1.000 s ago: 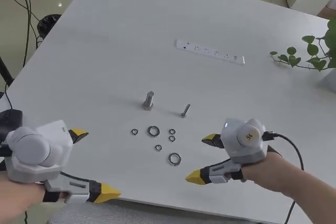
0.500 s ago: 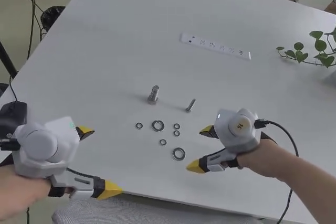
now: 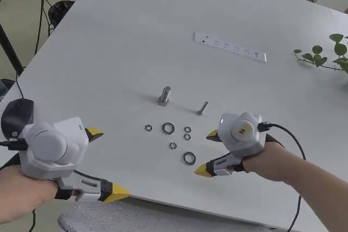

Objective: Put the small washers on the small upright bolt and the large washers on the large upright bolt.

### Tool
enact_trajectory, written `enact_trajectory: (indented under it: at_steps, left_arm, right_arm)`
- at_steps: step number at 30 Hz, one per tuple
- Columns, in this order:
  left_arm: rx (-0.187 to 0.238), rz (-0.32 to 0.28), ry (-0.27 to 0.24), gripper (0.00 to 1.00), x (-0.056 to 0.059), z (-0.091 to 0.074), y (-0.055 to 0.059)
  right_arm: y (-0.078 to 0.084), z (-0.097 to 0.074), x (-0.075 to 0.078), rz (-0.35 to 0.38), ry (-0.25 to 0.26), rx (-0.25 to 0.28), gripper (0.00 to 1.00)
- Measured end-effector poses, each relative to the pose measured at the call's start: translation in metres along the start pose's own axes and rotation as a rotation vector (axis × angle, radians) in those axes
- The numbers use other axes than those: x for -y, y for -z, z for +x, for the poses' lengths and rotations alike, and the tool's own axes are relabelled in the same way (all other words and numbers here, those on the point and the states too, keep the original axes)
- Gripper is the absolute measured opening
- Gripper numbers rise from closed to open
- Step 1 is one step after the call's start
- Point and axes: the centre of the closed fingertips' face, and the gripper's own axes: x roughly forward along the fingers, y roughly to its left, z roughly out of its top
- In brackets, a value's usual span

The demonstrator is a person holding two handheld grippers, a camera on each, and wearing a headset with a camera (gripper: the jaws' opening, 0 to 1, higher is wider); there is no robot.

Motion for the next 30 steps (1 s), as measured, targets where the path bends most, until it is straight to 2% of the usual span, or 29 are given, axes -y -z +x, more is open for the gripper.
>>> enact_trajectory:
  at_steps: [6, 12, 19, 30]
  left_arm:
    - [-0.007, 0.002, 0.0, 0.88, -0.003, 0.0, 0.003]
    - [-0.014, 0.003, -0.009, 0.89, -0.009, -0.002, 0.006]
    - [-0.029, 0.027, -0.031, 0.89, -0.014, -0.008, 0.007]
    - [-0.042, 0.034, -0.031, 0.86, -0.012, -0.01, 0.01]
  right_arm:
    - [0.003, 0.007, 0.0, -0.034, -0.009, -0.04, 0.58]
    - [0.001, 0.013, 0.001, -0.042, -0.009, -0.044, 0.53]
    - [0.004, 0.023, -0.005, -0.083, -0.023, -0.072, 0.51]
    - [0.01, 0.03, -0.008, -0.129, -0.034, -0.114, 0.46]
